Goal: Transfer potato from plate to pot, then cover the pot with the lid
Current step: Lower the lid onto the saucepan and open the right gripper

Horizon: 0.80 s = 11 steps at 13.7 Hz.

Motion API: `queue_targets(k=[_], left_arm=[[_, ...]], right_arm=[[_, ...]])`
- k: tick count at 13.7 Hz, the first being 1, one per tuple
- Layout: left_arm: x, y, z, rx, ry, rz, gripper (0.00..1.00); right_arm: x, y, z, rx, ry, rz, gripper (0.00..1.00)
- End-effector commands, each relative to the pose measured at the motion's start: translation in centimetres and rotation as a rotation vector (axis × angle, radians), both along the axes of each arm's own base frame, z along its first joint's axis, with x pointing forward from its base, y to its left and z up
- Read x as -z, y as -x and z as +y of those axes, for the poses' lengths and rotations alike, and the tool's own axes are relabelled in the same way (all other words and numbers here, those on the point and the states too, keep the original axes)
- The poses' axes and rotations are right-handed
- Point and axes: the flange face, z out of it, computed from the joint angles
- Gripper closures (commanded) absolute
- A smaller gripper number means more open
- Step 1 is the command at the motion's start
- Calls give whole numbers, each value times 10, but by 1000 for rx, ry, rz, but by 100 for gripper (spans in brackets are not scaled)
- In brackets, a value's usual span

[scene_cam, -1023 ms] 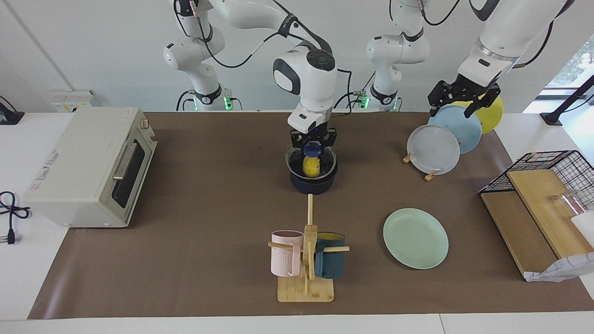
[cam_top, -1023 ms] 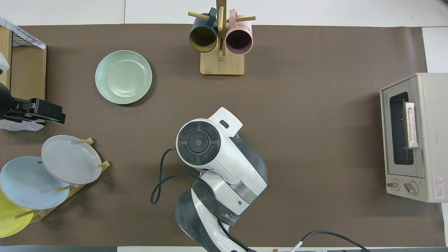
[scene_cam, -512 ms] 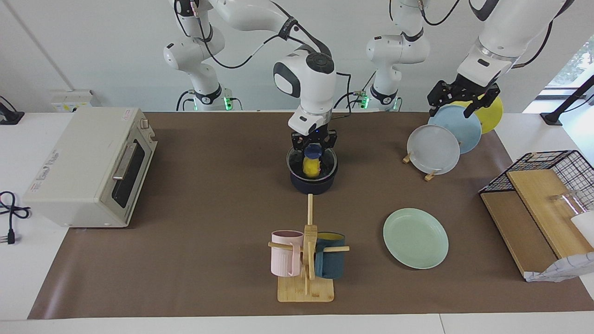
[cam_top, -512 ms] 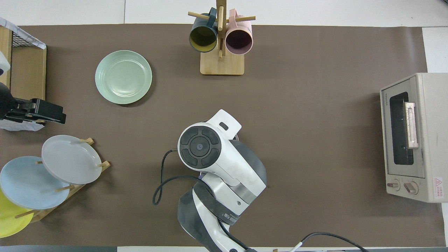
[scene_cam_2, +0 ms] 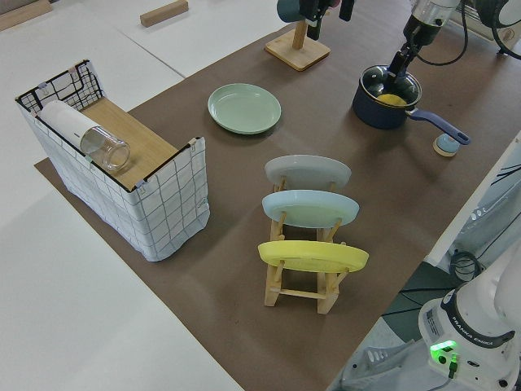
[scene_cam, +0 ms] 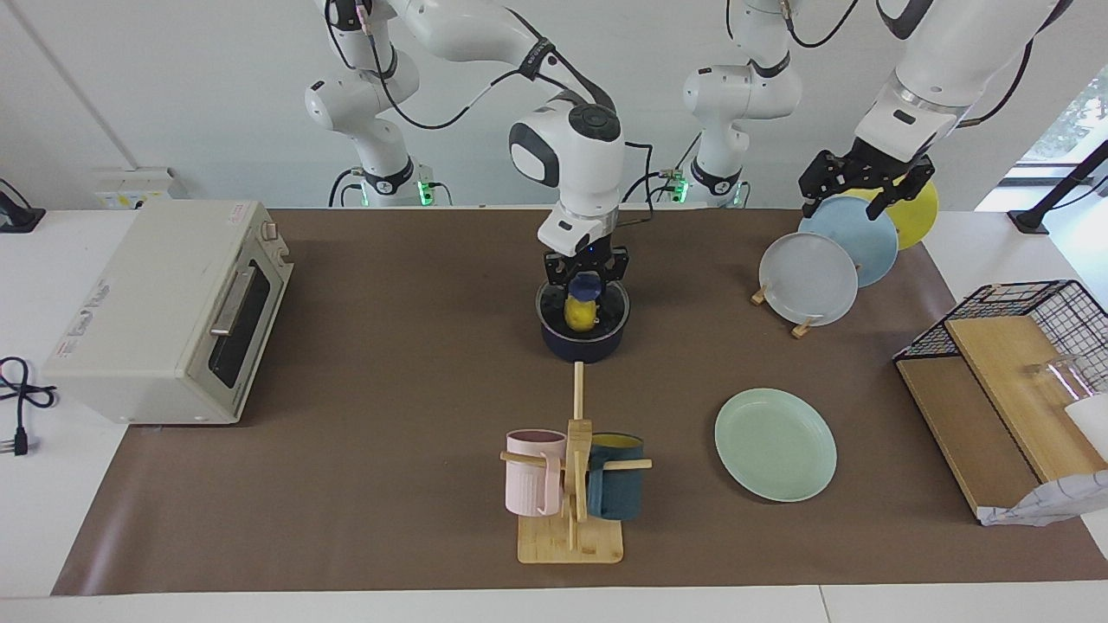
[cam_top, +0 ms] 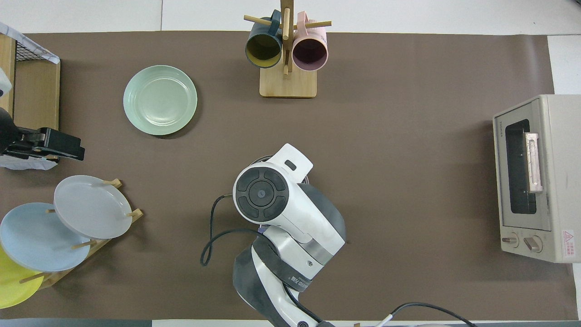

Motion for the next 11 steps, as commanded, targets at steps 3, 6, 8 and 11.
queue_targets(k=[3, 6, 8, 11], left_arm=[[-3, 3, -3, -10, 10, -12, 0], [-3, 3, -2, -7, 10, -12, 0], [-2, 3, -2, -7, 10, -11, 0], [-4, 3, 2, -14, 9, -14, 0]], right_arm=[[-1, 0, -1, -1, -5, -23, 87], [0, 0, 0, -1, -6, -23, 50], [0, 0, 0, -1, -6, -23, 31], [-4, -1, 0, -1, -6, -26, 0]])
